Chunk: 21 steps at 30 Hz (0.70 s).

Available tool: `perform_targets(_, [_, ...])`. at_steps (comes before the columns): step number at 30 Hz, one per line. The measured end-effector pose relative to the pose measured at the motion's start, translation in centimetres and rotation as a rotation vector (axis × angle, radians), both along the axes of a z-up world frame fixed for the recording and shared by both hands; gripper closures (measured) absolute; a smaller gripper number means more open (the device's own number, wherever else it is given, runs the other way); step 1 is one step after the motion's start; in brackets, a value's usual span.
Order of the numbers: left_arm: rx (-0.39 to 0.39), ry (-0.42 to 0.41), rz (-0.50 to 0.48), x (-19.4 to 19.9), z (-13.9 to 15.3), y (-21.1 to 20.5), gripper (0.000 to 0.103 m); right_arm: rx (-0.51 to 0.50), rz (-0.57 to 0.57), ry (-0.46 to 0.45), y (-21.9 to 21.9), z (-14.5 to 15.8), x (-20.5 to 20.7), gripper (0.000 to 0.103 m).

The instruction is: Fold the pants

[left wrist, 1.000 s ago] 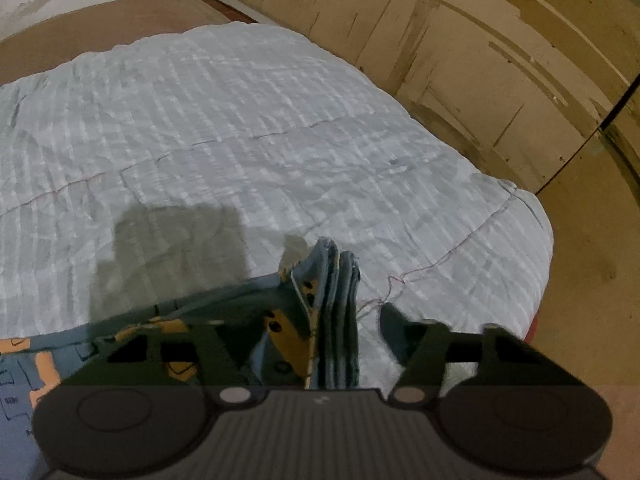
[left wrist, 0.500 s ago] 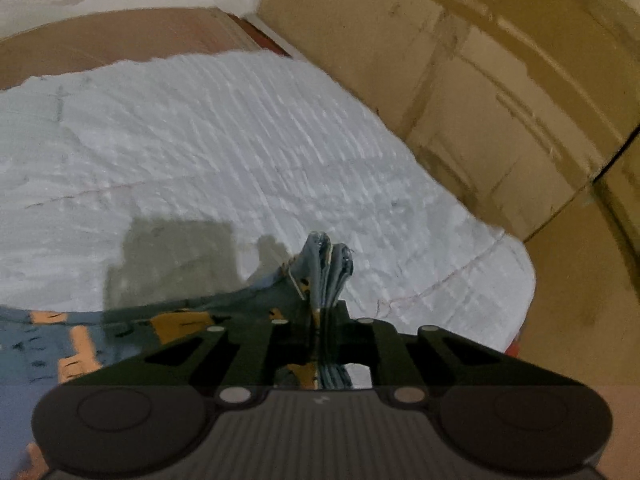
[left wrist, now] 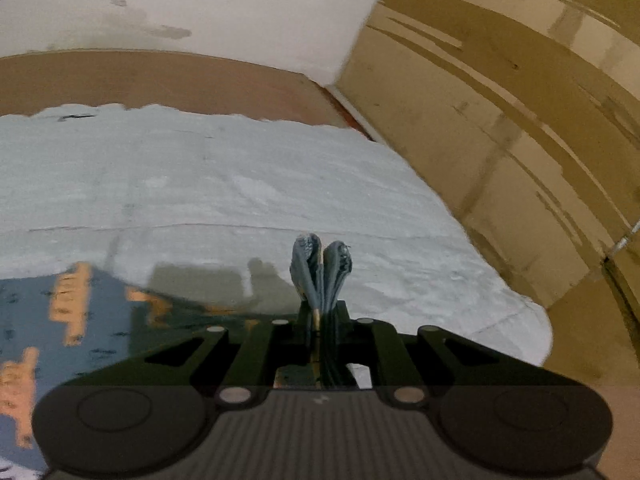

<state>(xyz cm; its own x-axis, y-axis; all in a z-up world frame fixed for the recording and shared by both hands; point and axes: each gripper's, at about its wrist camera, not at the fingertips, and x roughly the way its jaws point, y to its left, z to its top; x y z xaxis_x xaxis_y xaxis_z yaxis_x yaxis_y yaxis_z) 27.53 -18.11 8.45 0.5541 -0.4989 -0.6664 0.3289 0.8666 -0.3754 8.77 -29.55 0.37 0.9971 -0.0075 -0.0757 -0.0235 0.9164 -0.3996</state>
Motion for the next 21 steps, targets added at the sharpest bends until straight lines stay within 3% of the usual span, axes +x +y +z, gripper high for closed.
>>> perform_targets(5, [0.050,-0.034,0.080,-0.5,-2.1,4.1,0.093,0.031,0.079,0.041,3.1,-0.6,0.4,0.090])
perform_targets(10, [0.062,-0.016,0.120,-0.4,-5.6,7.1,0.093,0.037,0.132,0.110,5.6,-2.5,1.2,0.090])
perform_targets(17, [0.112,-0.031,0.125,-0.4,-9.5,8.2,0.093,0.039,0.164,0.189,7.4,-5.2,2.5,0.090])
perform_targets(21, [0.127,-0.036,0.123,-0.4,-10.1,8.2,0.093,0.045,0.172,0.208,7.7,-6.0,2.9,0.090])
